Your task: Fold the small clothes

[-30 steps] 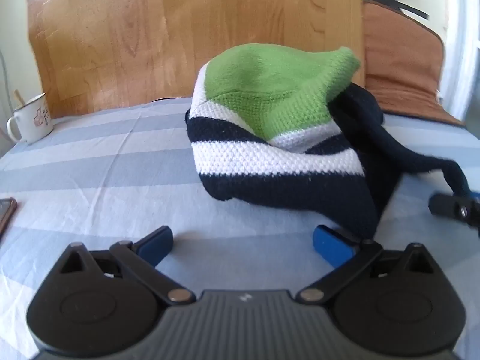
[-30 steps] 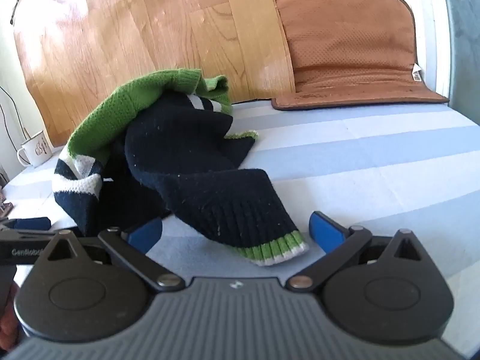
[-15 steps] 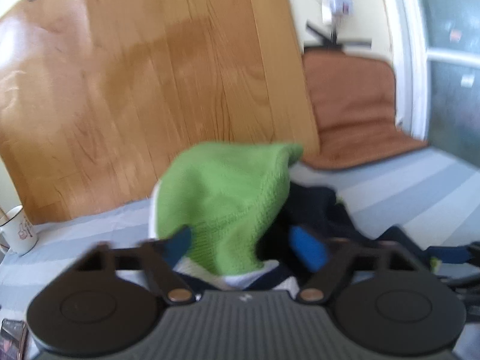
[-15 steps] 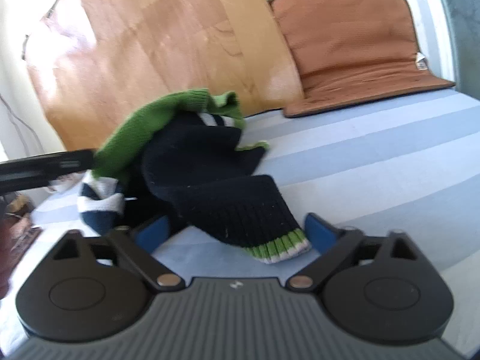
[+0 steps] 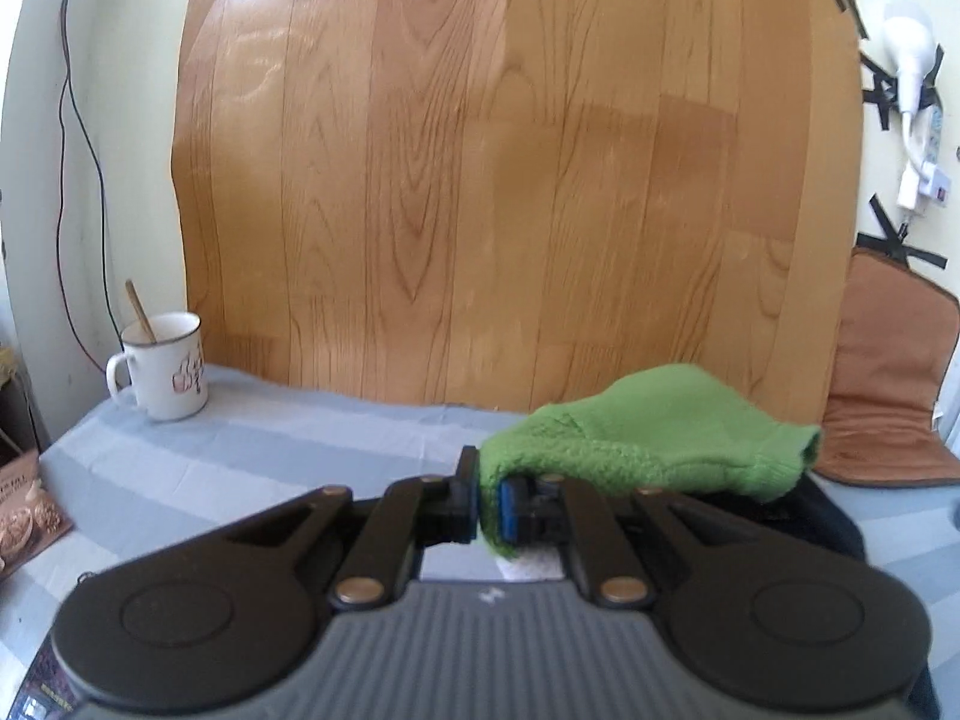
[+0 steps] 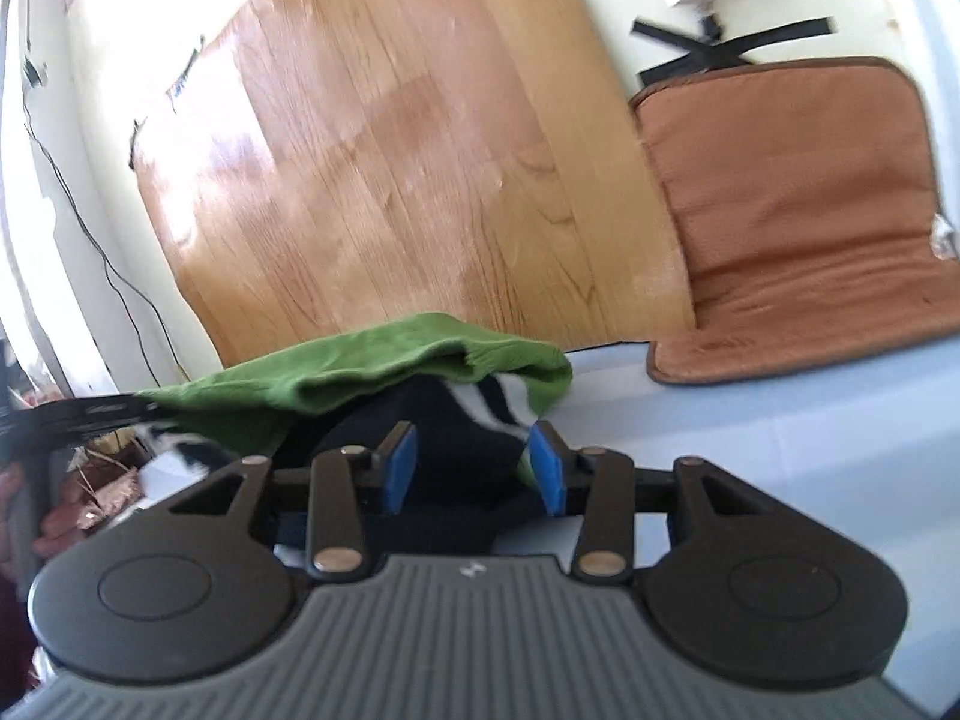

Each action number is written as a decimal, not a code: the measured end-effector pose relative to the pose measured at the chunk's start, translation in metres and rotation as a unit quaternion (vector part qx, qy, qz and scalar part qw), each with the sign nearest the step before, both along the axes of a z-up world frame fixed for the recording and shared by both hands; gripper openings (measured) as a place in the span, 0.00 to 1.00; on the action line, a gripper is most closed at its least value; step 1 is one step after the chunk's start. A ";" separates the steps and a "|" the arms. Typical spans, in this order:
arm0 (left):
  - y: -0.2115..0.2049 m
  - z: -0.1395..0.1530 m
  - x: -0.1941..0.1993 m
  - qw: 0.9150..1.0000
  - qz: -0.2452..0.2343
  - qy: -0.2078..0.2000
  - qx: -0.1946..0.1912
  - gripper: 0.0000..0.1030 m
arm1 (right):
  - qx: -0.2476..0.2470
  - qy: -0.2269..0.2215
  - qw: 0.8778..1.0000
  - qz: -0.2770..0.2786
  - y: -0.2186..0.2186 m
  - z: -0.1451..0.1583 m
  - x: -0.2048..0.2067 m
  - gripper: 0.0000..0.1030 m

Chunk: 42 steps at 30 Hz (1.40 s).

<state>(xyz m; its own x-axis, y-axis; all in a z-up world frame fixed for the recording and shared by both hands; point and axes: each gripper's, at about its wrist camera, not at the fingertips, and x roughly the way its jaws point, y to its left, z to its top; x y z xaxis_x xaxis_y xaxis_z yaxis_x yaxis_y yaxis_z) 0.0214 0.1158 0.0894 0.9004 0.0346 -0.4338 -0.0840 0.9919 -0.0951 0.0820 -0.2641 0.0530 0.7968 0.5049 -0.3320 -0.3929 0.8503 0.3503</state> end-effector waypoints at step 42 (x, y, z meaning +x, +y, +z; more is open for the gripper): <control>0.000 0.124 -0.086 0.982 -0.023 -0.188 -0.020 0.06 | -0.141 -0.283 0.948 -0.041 0.030 0.207 -0.028 0.12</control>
